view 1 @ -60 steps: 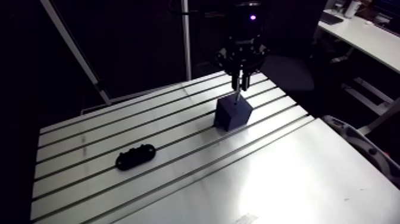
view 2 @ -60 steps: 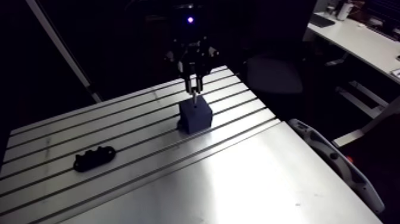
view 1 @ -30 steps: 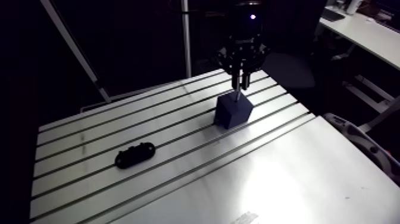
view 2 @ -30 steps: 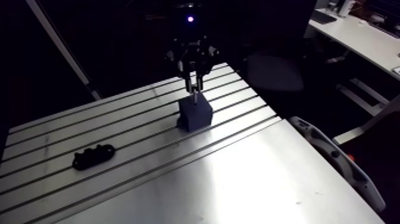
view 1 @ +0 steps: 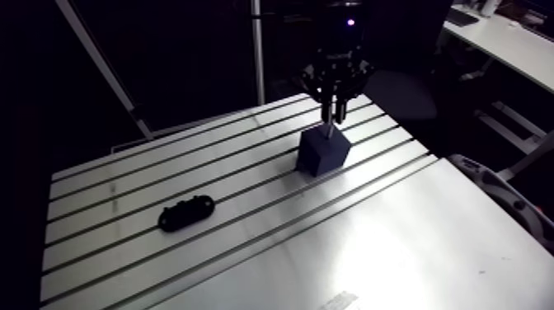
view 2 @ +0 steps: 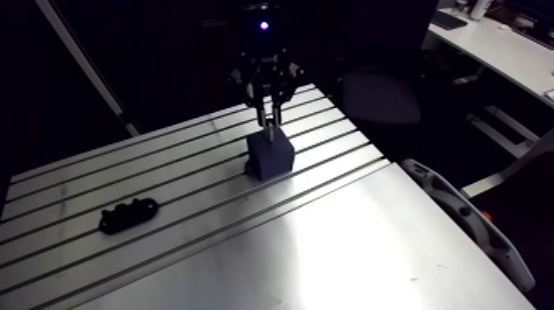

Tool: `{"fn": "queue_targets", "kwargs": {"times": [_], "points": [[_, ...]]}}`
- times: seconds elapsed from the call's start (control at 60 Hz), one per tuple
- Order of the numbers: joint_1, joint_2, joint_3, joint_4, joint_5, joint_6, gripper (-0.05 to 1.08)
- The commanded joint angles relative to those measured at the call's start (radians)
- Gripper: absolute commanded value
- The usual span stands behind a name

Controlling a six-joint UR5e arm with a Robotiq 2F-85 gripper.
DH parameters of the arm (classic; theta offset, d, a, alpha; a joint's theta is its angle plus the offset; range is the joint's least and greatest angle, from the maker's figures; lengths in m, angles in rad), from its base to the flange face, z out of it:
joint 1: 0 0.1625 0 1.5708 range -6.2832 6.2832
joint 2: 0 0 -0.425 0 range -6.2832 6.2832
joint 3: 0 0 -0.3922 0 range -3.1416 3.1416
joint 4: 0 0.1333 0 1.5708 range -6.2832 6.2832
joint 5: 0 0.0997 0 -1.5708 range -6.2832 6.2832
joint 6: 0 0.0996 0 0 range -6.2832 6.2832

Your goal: Pick up the M10 bolt and insert it into the hole until fully seated.

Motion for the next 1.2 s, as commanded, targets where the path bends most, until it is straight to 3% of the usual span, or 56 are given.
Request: {"fn": "queue_targets", "kwargs": {"times": [0.017,1.2], "points": [[0.0,0.003,-0.003,0.0,0.0,0.001,1.08],[0.001,0.012,0.003,-0.023,0.003,-0.001,1.08]]}}
